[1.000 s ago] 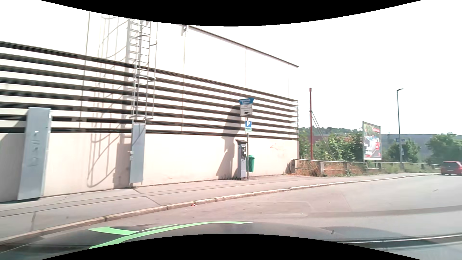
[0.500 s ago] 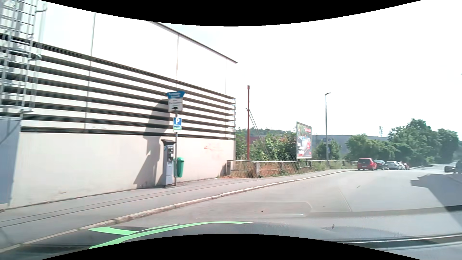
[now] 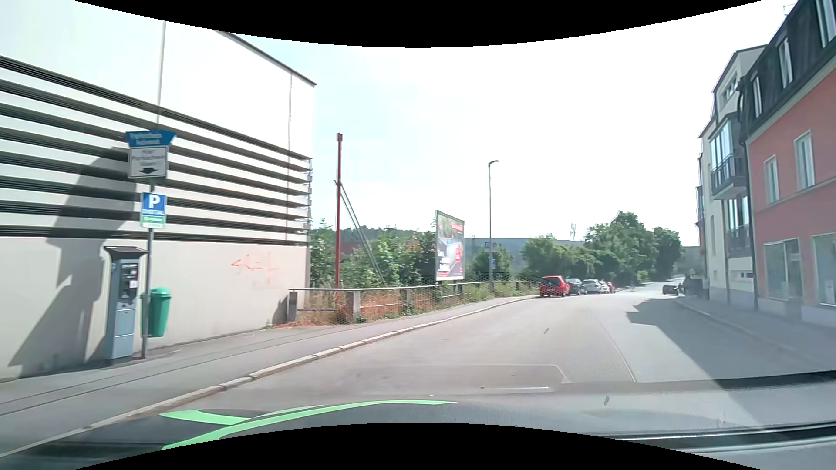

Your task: Follow the waypoints while adhering to traffic rules and regulations

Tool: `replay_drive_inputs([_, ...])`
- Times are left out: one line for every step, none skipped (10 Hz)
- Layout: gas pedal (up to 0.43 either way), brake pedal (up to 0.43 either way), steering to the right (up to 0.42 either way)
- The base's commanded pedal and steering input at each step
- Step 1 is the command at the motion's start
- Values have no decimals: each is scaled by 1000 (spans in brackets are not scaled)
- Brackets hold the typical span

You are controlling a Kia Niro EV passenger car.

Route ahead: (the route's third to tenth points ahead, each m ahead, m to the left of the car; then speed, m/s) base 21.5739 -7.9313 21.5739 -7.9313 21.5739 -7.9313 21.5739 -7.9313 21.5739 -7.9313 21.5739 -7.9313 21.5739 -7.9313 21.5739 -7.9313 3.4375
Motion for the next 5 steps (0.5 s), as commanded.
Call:
replay_drive_inputs([130,0,479])
replay_drive_inputs([130,0,442])
replay_drive_inputs([130,0,406])
replay_drive_inputs([118,0,366])
replay_drive_inputs([118,0,339])
